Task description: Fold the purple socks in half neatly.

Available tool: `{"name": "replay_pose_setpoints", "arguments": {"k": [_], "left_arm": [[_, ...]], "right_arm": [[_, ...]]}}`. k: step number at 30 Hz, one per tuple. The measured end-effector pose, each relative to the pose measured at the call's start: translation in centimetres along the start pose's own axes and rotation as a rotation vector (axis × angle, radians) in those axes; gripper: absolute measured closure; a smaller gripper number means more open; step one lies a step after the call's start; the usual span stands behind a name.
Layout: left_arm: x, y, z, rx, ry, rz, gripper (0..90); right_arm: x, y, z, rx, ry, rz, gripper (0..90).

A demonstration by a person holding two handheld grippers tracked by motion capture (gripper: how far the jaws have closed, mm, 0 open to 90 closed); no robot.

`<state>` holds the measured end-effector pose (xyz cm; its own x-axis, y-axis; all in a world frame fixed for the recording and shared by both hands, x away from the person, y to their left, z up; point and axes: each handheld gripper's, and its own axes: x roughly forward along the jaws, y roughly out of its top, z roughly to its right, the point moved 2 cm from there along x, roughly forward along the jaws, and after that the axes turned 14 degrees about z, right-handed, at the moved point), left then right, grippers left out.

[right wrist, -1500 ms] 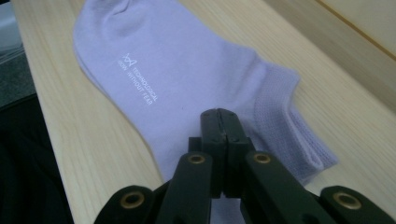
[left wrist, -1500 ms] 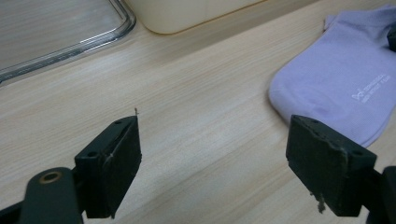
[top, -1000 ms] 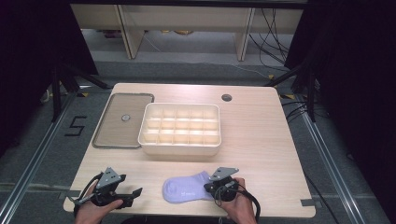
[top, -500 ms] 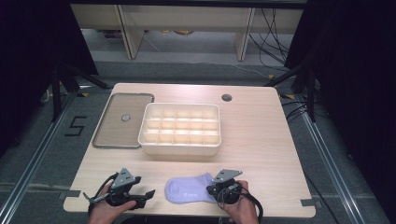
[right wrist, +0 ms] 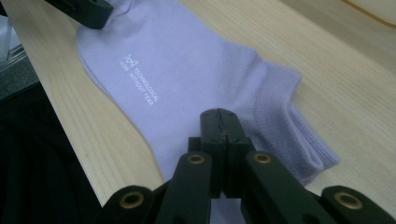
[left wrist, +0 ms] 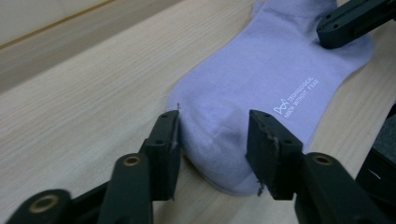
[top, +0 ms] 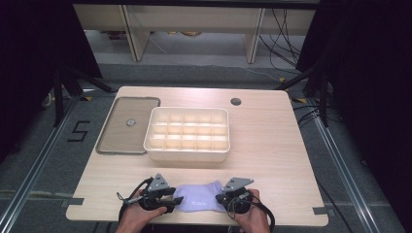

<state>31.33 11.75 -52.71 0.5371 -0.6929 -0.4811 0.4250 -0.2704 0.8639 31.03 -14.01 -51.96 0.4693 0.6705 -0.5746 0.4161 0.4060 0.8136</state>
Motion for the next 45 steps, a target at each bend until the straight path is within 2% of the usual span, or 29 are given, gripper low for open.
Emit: {"name": "replay_pose_setpoints", "arguments": {"k": [4,7,9,10,13,14,15,16,17,18,19,20,23,24,25,26,27,28,29,30,31,34,37,41,42,45], "left_arm": [[0.6,0.1,0.2,0.020,0.006,0.006,66.4],[0.5,0.3,0.2,0.066,-0.012,0.009,77.3],[0.4,0.3,0.2,0.065,-0.016,0.014,80.7],[0.4,0.3,0.1,0.072,-0.013,0.011,81.4],[0.3,0.4,0.1,0.054,-0.025,0.027,82.0],[0.2,0.5,-0.2,0.081,-0.028,0.019,82.1],[0.0,0.6,-0.2,0.058,-0.032,0.027,82.2],[-0.1,0.7,-0.3,0.065,-0.038,0.029,82.2],[-0.1,0.7,-0.3,0.040,-0.042,0.049,82.2],[-0.3,0.9,-0.4,0.045,-0.039,0.043,82.1],[-0.6,1.1,-0.7,0.060,-0.039,0.040,82.2],[-0.7,1.2,-0.8,0.068,-0.042,0.039,82.2],[-1.0,1.4,-0.9,0.044,-0.046,0.049,82.2],[-1.2,1.5,-1.0,0.062,-0.051,0.043,82.3],[-1.3,1.6,-1.1,0.067,-0.052,0.043,82.3],[-1.3,1.6,-1.2,0.059,-0.050,0.051,82.3],[-1.7,1.8,-1.3,0.076,-0.062,0.053,82.3],[-1.8,1.9,-1.2,0.059,-0.055,0.058,82.3],[-2.1,2.0,-1.2,0.061,-0.058,0.063,82.3],[-2.2,2.1,-1.2,0.075,-0.065,0.064,82.3],[-2.2,2.1,-1.1,0.064,-0.060,0.064,82.3],[-2.3,2.2,-0.8,0.059,-0.076,0.073,82.3],[-2.3,2.2,-0.6,0.078,-0.087,0.056,82.3],[-2.2,2.4,-0.4,0.069,-0.093,0.063,82.3],[-2.2,2.5,-0.4,0.073,-0.090,0.068,82.3],[-2.5,2.6,-0.7,0.095,-0.102,0.055,82.3]], "right_arm": [[0.0,0.0,0.0,0.001,-0.002,-0.001,90.0],[-0.1,0.0,-0.1,-0.002,0.001,-0.001,90.0],[-0.2,0.1,-0.1,0.005,0.003,0.004,90.0],[-0.1,0.2,-0.3,0.012,-0.024,0.021,90.0],[-0.2,1.0,-0.9,-0.006,0.004,0.031,90.0],[0.0,1.1,-1.2,-0.012,0.010,0.054,90.0],[0.2,1.3,-1.5,-0.021,0.023,0.051,90.0],[0.6,1.6,-2.0,-0.033,0.042,0.034,90.0],[0.9,1.6,-2.4,-0.019,0.048,0.030,90.0],[1.2,1.9,-2.5,-0.048,0.066,0.035,90.0],[1.6,2.0,-2.8,-0.054,0.074,0.049,90.0],[2.0,2.2,-3.2,-0.057,0.092,0.024,90.0],[3.3,2.2,-4.0,-0.094,0.104,0.001,90.0],[3.7,2.1,-4.4,-0.088,0.100,-0.035,90.0],[4.1,2.1,-4.5,-0.102,0.132,-0.026,90.0],[4.1,2.2,-4.6,-0.101,0.141,-0.027,90.0],[4.3,2.3,-4.8,-0.102,0.129,-0.023,90.0],[4.4,2.5,-4.9,-0.113,0.142,-0.032,90.0],[4.7,2.5,-5.1,-0.115,0.147,-0.015,90.0],[4.8,2.6,-5.2,-0.111,0.149,-0.023,90.0],[4.8,2.7,-5.3,-0.109,0.151,-0.035,90.0],[5.0,3.3,-5.1,-0.116,0.157,-0.002,90.0],[4.6,4.4,-3.7,-0.120,0.087,0.025,90.0],[5.4,5.2,-1.9,-0.097,0.047,0.015,90.0],[5.7,5.3,-1.5,-0.109,0.049,0.020,90.0],[6.6,5.1,-1.1,-0.113,0.034,-0.029,90.0]]}}
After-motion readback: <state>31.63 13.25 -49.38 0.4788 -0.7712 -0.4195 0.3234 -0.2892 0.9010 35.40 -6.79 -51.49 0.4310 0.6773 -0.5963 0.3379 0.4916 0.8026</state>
